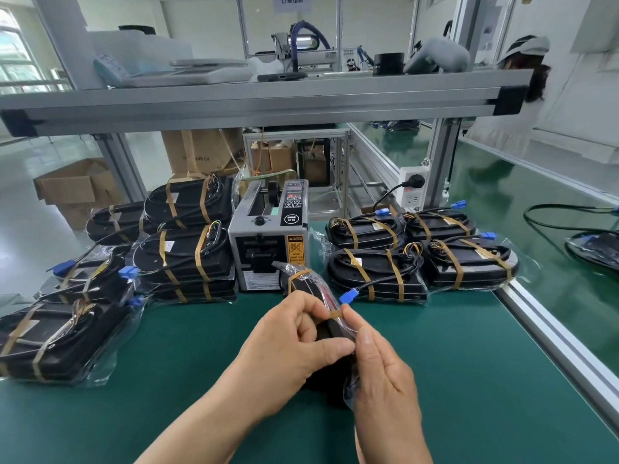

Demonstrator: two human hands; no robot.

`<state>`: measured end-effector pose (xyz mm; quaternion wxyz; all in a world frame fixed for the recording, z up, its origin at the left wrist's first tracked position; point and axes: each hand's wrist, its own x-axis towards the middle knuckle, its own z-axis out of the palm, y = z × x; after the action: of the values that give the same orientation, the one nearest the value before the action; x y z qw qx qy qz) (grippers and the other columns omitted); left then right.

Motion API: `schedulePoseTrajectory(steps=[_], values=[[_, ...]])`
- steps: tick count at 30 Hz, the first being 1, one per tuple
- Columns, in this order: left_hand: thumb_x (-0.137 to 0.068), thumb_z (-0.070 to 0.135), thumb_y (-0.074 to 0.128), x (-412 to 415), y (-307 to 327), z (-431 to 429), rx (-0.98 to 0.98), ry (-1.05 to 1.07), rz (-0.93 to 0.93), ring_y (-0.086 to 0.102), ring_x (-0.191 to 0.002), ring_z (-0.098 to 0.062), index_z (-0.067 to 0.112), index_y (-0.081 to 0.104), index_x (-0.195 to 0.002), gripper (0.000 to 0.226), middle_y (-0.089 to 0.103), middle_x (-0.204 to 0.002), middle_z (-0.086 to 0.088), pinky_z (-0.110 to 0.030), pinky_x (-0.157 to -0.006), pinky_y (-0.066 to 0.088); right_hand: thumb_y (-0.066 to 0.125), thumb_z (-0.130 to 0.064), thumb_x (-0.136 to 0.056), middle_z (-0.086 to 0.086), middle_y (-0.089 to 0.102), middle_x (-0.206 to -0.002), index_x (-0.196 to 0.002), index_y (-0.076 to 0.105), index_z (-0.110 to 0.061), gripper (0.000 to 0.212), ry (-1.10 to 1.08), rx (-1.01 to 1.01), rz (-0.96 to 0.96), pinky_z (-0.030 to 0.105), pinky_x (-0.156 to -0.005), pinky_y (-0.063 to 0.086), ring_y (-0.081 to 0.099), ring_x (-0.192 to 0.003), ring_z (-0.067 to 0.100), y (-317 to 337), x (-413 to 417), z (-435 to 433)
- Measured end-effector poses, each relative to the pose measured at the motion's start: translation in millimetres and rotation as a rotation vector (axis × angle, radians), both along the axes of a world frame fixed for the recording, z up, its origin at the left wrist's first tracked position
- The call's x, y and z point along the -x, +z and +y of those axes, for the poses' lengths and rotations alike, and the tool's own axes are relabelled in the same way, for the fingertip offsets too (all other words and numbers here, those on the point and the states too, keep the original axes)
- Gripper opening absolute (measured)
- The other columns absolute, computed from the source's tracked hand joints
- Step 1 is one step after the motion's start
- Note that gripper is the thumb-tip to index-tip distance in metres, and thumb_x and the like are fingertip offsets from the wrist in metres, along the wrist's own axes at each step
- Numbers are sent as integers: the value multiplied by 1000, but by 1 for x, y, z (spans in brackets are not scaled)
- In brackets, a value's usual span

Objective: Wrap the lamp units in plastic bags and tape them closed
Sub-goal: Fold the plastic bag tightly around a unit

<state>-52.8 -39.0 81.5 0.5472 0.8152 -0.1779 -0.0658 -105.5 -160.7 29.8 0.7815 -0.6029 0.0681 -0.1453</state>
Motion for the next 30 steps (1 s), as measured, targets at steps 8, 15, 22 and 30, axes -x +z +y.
schedulePoseTrajectory(steps=[8, 15, 22, 30], values=[[-80, 22, 82, 1, 1, 7, 54, -51, 64, 39, -52, -5, 22, 58, -99, 32, 44, -60, 11, -15, -52, 37, 64, -19, -94, -12, 77, -105, -113, 75, -28, 24, 31, -20, 36, 10, -74, 54, 71, -99, 1, 20, -3, -15], [-75, 22, 86, -1, 0, 6, 27, -22, 59, 36, -52, -5, 16, 52, -92, 38, 41, -57, 15, -16, -50, 36, 82, -35, -74, -17, 62, -102, -107, 61, -31, 40, 117, 844, 134, 25, -85, 52, 61, -91, 1, 73, -76, -29], [-68, 37, 84, -4, 3, 9, -8, -62, 84, 39, -55, -6, 26, 53, -90, 40, 45, -59, 16, -19, -54, 38, 68, -32, -87, -9, 63, -81, -79, 62, -23, 14, 88, 1205, 53, 29, -72, 46, 58, -81, 12, 70, -126, -17], [-56, 56, 80, -6, 3, 16, -44, -60, 95, 40, -56, -6, 41, 52, -82, 41, 47, -61, 16, -20, -57, 39, 66, -56, -84, -8, 62, -69, -76, 59, -22, 36, 121, 950, 85, 27, -61, 41, 57, -66, 8, 71, -115, -25]])
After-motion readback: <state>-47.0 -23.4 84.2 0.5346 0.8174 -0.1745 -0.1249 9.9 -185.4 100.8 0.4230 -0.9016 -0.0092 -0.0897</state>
